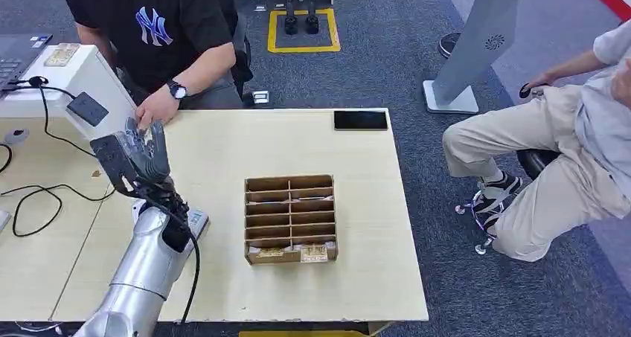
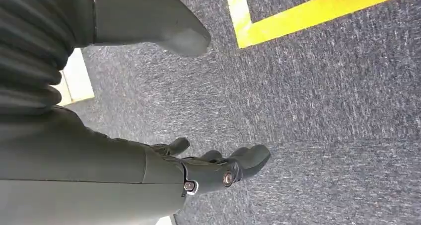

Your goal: Pass the card to the sensor for recognition and then transmit it.

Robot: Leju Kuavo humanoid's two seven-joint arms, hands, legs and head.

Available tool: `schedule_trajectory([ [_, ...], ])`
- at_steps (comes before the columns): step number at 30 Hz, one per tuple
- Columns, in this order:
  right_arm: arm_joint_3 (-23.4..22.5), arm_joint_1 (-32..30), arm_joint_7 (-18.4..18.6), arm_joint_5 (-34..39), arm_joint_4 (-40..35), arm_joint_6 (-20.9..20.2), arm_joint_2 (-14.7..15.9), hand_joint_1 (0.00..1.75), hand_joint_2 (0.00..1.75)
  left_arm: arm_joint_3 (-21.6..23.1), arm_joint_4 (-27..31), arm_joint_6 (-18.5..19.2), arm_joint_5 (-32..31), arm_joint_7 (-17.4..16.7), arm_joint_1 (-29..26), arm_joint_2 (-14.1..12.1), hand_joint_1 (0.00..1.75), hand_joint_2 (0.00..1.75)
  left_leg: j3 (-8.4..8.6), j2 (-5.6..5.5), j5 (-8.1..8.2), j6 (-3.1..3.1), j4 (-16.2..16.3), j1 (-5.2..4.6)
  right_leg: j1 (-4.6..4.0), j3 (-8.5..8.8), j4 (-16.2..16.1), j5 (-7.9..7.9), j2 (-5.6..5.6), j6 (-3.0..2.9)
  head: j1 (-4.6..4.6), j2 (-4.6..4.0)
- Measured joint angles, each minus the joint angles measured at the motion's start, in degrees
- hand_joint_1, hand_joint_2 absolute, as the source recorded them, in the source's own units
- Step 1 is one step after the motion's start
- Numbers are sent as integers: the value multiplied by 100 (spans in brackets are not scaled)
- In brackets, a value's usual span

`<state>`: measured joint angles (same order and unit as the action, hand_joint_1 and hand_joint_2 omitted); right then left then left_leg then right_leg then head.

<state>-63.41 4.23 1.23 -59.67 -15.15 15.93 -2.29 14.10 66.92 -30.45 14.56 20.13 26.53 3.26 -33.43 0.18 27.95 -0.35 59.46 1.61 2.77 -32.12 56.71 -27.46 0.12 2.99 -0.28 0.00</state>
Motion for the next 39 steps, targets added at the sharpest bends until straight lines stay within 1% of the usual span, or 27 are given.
schedule_trajectory([
  [3, 0, -14, -7, 0, 0, 0, 4, 0, 175, 22, 280, 24, 0, -7, -161, -35, 0, 0, 0, 0, 0, 0, 0, 0, 0, 0, 0, 0, 0, 0, 0, 0],
  [6, 0, -24, -7, 0, -2, 0, 9, 0, 175, 57, 442, 35, 0, -9, -239, -61, 0, 0, 0, 0, -1, 0, 0, 0, 0, 0, 0, 0, -1, 0, 0, 0],
  [15, 0, -28, -7, 0, -4, 0, 11, 0, 175, 88, 668, 118, 2, -16, -336, -105, 0, 0, 0, 0, 0, 0, 0, 0, 0, 0, 0, 0, 0, 0, 0, 0],
  [18, -4, -33, -11, 13, -7, 2, 18, 0, 175, 94, 832, 271, -44, 83, -461, -109, 0, 0, -1, 1, 0, 0, 0, 0, 0, -1, 0, 0, 0, 0, 0, 0],
  [22, -20, -68, -11, 94, -39, -2, 26, 0, 175, 171, 1243, 496, -103, 245, -771, -138, 0, 0, -2, 1, 2, -2, 0, 0, 0, -2, 0, -1, 1, 0, 0, 0],
  [25, -53, -110, -4, 103, -74, -26, 26, 0, 175, 214, 1693, 678, -42, 521, -1105, -162, 0, 0, -4, 3, 3, -2, -1, 0, 0, -4, 0, -1, 2, 0, 2, 0],
  [26, -59, -126, 4, 98, -92, -46, 26, 0, 175, 225, 1884, 781, 13, 658, -1244, -168, 0, 175, -5, 3, 3, -2, -1, 0, 0, -5, 0, -2, 2, 0, 0, 0],
  [28, -61, -157, 6, 76, -120, -94, 26, 0, 175, 243, 2255, 1072, 63, 949, -1541, -206, 0, 175, -5, 4, 6, 1, -1, 0, 0, -6, -1, -4, 2, 1, 0, 0],
  [29, -66, -172, 6, 68, -146, -114, 24, 0, 175, 251, 2467, 1198, -47, 1151, -1713, -238, 0, 175, -5, 5, 10, -4, -1, 0, 0, -6, -1, -6, 3, 3, 2, 0],
  [30, -70, -195, -4, 66, -172, -142, 24, 0, 175, 273, 2651, 1192, -336, 1356, -1890, -258, 0, 175, -5, 5, 10, -4, -1, 0, 0, -7, -1, -8, 4, 2, 2, 0],
  [32, -83, -236, -29, -16, -236, -254, 24, 0, 175, 385, 2941, 1185, -1202, 1758, -2247, -350, 0, 175, -4, 5, 13, 0, -1, 0, 1, -7, -2, -15, 3, 5, 0, 0],
  [33, -96, -251, -35, -44, -262, -302, 24, 0, 175, 460, 3028, 1185, -1503, 1874, -2382, -402, 0, 175, -5, 4, 14, 1, -1, 0, 1, -7, -2, -15, 1, 5, 2, 0],
  [34, -114, -262, -37, -85, -297, -358, 24, 0, 175, 572, 3132, 1189, -1839, 1952, -2495, -474, 0, 175, -5, 4, 14, 1, -1, 0, 1, -7, -3, -15, 0, 5, 2, 0],
  [36, -151, -274, -46, -188, -354, -431, 24, 0, 175, 804, 3294, 1211, -2316, 1982, -2649, -638, 0, 175, -5, 4, 14, 1, -1, 0, 1, -7, -3, -15, 0, 5, 0, 0],
  [39, -206, -277, -48, -339, -398, -452, 24, 0, 175, 1152, 3400, 1180, -2969, 2002, -2714, -877, 0, 175, -4, 4, 14, 1, -1, 0, 1, -6, -3, -15, 1, 5, 0, 0],
])
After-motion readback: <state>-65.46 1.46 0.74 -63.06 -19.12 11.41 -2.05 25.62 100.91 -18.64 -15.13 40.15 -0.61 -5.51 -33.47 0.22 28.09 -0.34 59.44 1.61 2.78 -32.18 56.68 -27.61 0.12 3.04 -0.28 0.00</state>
